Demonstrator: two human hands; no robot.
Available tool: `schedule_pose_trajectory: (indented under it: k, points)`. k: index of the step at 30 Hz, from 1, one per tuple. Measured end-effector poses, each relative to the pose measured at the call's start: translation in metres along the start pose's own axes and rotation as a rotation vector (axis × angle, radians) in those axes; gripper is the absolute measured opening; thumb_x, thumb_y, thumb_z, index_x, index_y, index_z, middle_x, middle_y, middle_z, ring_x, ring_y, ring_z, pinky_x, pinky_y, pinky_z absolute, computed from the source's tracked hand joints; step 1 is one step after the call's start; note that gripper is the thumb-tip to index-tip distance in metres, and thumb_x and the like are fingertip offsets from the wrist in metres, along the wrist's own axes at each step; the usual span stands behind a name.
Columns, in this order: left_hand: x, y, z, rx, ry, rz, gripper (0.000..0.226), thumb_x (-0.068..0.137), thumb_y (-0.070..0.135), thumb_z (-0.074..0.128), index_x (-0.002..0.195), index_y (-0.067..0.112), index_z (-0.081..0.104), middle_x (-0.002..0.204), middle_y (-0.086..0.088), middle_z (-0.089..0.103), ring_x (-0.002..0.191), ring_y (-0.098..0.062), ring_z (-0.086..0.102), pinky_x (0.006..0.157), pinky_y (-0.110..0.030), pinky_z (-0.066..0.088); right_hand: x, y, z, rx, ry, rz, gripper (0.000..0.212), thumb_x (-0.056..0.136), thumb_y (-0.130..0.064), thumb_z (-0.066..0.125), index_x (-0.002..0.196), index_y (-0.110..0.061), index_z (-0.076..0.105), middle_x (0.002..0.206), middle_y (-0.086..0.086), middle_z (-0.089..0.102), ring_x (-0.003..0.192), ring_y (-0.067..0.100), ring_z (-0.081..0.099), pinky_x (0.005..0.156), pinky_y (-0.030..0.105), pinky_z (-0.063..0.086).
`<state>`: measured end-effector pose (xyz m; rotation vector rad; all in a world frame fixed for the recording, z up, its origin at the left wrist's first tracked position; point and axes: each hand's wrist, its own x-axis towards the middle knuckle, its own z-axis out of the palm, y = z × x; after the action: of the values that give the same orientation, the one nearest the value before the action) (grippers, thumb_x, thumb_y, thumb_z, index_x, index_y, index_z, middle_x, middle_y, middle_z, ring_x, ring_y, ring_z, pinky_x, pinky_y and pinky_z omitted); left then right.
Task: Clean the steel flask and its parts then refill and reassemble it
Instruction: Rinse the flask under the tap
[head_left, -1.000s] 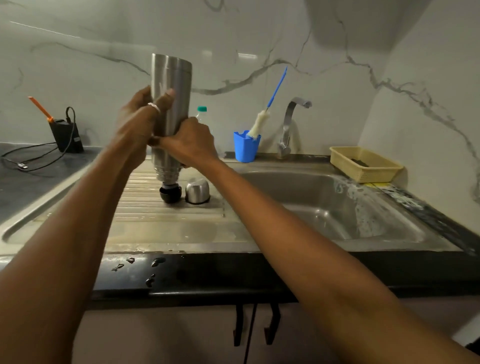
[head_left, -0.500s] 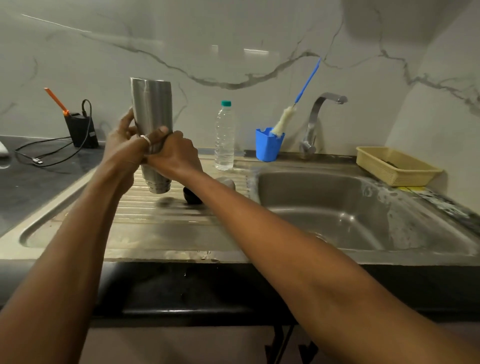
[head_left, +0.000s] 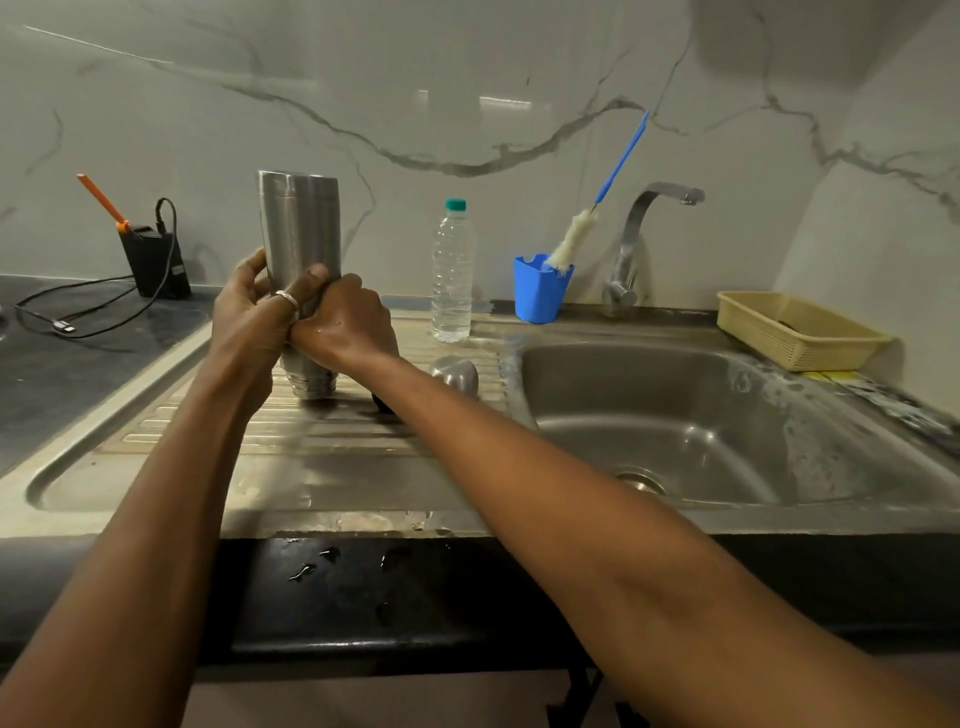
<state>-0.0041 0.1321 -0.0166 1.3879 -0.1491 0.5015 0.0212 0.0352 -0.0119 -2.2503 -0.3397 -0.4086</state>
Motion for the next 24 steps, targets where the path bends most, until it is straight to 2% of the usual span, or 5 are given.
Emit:
schedule_pose_trajectory:
  k: [4,9,13,18,24]
  points:
    - [0.001,-0.002,0.001,-0.001,-0.013,0.001,0.055,0.089,0.025,0.077,0.14,0.022,0.055,0.095,0.012,0.078,0.096,-0.011,0.074,0.077,-0.024,0.058,-0.001,0.0,-0.001,0.004,0.003,-0.007,0.046,0.082,-0.038,0.074,0.109,-0.003,0.061,0.1,0.011,0.065,0.09,0.03,0.067,0.07,0.036,0.058]
    - [0.005,-0.009,0.001,-0.002,-0.025,-0.017,0.057,0.088,0.025,0.079,0.139,0.019,0.056,0.104,0.004,0.077,0.102,-0.018,0.074,0.08,-0.027,0.057,-0.005,0.004,0.0,0.008,-0.008,0.039,0.058,0.081,-0.039,0.078,0.118,-0.003,0.052,0.108,0.012,0.063,0.097,0.033,0.066,0.078,0.042,0.059]
    - [0.007,-0.012,0.001,0.027,-0.025,-0.022,0.062,0.086,0.027,0.081,0.141,0.02,0.054,0.112,0.002,0.075,0.101,-0.016,0.074,0.079,-0.026,0.058,-0.007,0.005,0.004,0.026,-0.005,0.064,0.059,0.08,-0.04,0.078,0.116,-0.004,0.048,0.106,0.011,0.065,0.096,0.034,0.067,0.075,0.04,0.057]
    - [0.005,-0.013,-0.001,0.095,0.002,-0.016,0.067,0.084,0.028,0.083,0.142,0.019,0.051,0.117,-0.002,0.072,0.099,-0.014,0.074,0.075,-0.022,0.058,-0.008,0.006,0.006,0.037,-0.029,0.068,0.06,0.083,-0.038,0.077,0.121,-0.004,0.046,0.112,0.012,0.063,0.102,0.035,0.064,0.071,0.036,0.046]
    - [0.002,-0.015,0.001,0.134,0.051,-0.024,0.078,0.085,0.027,0.083,0.149,0.013,0.041,0.121,-0.002,0.07,0.103,-0.013,0.073,0.078,-0.021,0.059,-0.009,0.007,0.007,0.026,-0.042,0.072,0.06,0.083,-0.041,0.076,0.121,-0.004,0.046,0.11,0.011,0.065,0.101,0.033,0.066,0.075,0.039,0.053]
